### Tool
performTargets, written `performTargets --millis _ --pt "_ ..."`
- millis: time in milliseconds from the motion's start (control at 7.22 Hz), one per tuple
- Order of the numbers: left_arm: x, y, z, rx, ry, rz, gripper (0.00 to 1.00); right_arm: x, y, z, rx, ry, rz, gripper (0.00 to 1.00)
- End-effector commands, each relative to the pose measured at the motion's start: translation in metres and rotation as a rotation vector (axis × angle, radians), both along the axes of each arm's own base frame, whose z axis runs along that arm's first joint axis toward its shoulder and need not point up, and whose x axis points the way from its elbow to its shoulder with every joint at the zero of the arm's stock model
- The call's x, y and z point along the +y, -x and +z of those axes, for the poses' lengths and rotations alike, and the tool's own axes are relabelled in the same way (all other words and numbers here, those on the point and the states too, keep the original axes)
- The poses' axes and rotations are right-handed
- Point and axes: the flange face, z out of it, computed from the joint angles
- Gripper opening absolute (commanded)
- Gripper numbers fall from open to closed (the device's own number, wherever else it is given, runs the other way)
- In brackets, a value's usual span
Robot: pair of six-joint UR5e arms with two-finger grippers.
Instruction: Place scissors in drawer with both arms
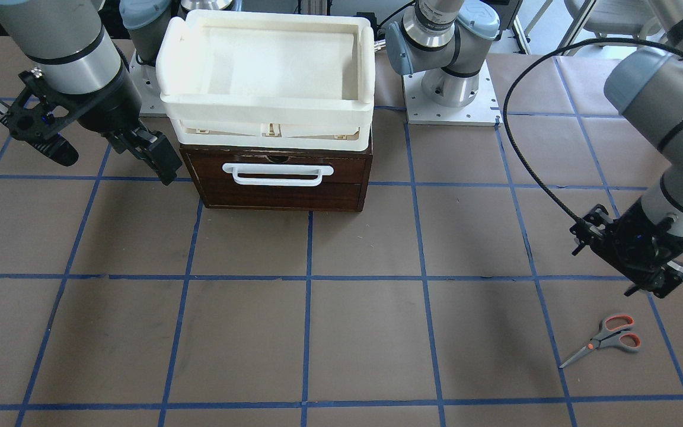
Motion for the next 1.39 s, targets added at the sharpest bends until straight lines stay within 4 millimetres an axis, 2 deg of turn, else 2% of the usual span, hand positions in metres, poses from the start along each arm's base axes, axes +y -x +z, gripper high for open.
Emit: performTargets --millis 0,139,277,416,554,831,970,1247 --pt "-0.05 -0.05 -0.044 -0.042 -0.012 -0.34 1.0 -0.009 -0.02 -0.021 0.062 -0.005 -0.28 1.0" --pt "-0.059 -0.064 -0.078 -0.011 -0.034 -0.463 0.99 -0.002 -0.058 -0.029 0.075 0.0 -0.337 1.0" --pt "-0.068 -0.068 -0.107 0.041 -0.016 -0.569 0.99 -0.003 -0.086 -0.05 0.147 -0.008 -0.413 1.0" --pt "-0.073 -0.073 -0.125 0.044 -0.026 -0.582 1.0 -0.001 -0.107 -0.066 0.17 -0.02 -0.443 1.0" --pt "-0.073 -0.078 -0.14 0.053 -0.046 -0.574 1.0 -0.005 -0.116 -0.082 0.184 -0.034 -0.502 1.0" --pt "-0.077 -0.092 -0.148 0.016 -0.078 -0.52 1.0 -0.007 -0.149 -0.108 0.186 -0.031 -0.598 1.0" --pt "-0.078 -0.094 -0.164 0.023 -0.101 -0.487 1.0 -0.008 -0.153 -0.117 0.19 -0.047 -0.639 1.0" --pt "-0.078 -0.094 -0.18 0.04 -0.117 -0.486 1.0 -0.01 -0.162 -0.127 0.131 -0.099 -0.717 1.0"
